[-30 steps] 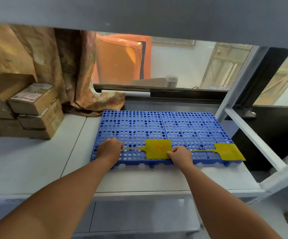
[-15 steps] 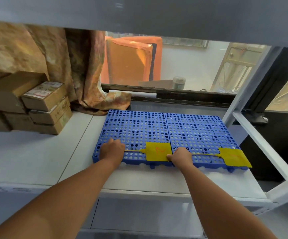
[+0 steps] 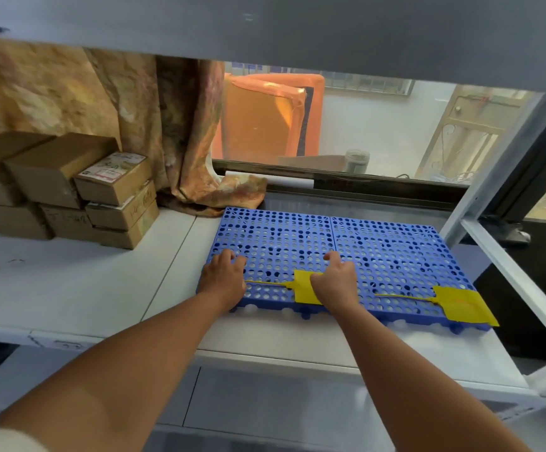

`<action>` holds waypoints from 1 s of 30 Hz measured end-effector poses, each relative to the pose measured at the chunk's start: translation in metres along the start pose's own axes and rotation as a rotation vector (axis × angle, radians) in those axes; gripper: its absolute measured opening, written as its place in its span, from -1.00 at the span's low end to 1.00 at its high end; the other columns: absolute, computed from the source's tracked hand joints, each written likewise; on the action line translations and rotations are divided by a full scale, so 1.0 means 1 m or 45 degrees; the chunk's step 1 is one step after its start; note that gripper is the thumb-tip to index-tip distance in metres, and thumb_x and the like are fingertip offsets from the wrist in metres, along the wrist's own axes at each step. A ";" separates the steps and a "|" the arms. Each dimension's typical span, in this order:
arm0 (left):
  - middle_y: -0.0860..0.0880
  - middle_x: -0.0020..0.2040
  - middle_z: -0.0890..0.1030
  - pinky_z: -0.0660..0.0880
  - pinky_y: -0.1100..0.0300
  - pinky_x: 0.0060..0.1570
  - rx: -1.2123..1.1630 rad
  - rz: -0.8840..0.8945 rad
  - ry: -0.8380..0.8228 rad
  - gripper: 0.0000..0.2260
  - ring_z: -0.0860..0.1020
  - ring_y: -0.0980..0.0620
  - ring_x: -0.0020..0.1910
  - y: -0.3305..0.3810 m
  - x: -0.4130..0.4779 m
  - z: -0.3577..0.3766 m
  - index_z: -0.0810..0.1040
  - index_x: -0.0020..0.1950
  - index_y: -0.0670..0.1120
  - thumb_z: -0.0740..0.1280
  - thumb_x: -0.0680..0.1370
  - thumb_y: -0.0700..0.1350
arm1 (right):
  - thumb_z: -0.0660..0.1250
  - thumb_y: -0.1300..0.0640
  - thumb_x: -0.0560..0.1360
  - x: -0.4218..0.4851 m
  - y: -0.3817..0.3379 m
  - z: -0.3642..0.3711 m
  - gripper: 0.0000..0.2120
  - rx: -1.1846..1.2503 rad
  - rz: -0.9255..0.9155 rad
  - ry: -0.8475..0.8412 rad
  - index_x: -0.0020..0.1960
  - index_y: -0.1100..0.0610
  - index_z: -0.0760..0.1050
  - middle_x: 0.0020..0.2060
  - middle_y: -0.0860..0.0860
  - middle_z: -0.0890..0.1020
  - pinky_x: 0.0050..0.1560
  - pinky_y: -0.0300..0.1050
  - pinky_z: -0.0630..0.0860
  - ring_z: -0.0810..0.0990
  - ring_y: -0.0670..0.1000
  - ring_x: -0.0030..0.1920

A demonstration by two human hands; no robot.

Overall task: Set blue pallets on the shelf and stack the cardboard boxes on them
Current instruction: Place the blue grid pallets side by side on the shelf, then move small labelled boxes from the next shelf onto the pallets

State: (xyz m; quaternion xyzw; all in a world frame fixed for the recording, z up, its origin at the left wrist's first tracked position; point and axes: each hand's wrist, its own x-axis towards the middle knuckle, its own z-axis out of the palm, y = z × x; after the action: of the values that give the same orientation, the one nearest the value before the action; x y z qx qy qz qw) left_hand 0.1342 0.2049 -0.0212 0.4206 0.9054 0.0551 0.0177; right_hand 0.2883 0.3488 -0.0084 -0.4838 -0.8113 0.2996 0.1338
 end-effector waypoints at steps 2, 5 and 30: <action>-0.10 0.33 0.32 0.36 0.06 0.23 -0.062 -0.039 0.050 -0.69 0.35 -0.10 0.27 -0.013 -0.001 -0.007 0.38 0.32 -0.05 0.21 0.58 -0.08 | 0.23 0.19 0.52 -0.005 -0.024 0.006 -0.60 0.019 -0.104 -0.048 0.34 0.09 0.30 0.18 0.18 0.37 -0.15 -0.05 0.42 0.48 0.16 -0.01; -0.10 0.28 0.37 0.38 0.07 0.18 -0.107 -0.063 0.132 -0.73 0.37 -0.11 0.25 -0.035 -0.002 -0.019 0.45 0.26 -0.07 0.22 0.56 -0.10 | 0.23 0.20 0.54 -0.012 -0.062 0.017 -0.63 0.078 -0.203 -0.124 0.33 0.10 0.32 0.21 0.17 0.37 -0.25 -0.12 0.40 0.48 0.08 -0.15; -0.07 0.48 0.29 0.35 0.05 0.32 -0.577 0.057 0.212 -0.54 0.35 -0.07 0.40 -0.332 0.023 -0.114 0.28 0.49 -0.10 0.23 0.58 -0.18 | 0.24 0.24 0.46 -0.059 -0.388 0.210 -0.53 0.295 -0.325 -0.107 0.36 0.03 0.35 0.30 0.18 0.37 0.26 -0.05 0.30 0.32 0.19 0.34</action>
State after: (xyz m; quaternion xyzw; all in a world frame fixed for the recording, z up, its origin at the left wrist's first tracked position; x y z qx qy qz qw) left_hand -0.1420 0.0008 0.0544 0.4197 0.8588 0.2916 0.0356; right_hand -0.0621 0.0862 0.0699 -0.3455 -0.8311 0.3915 0.1915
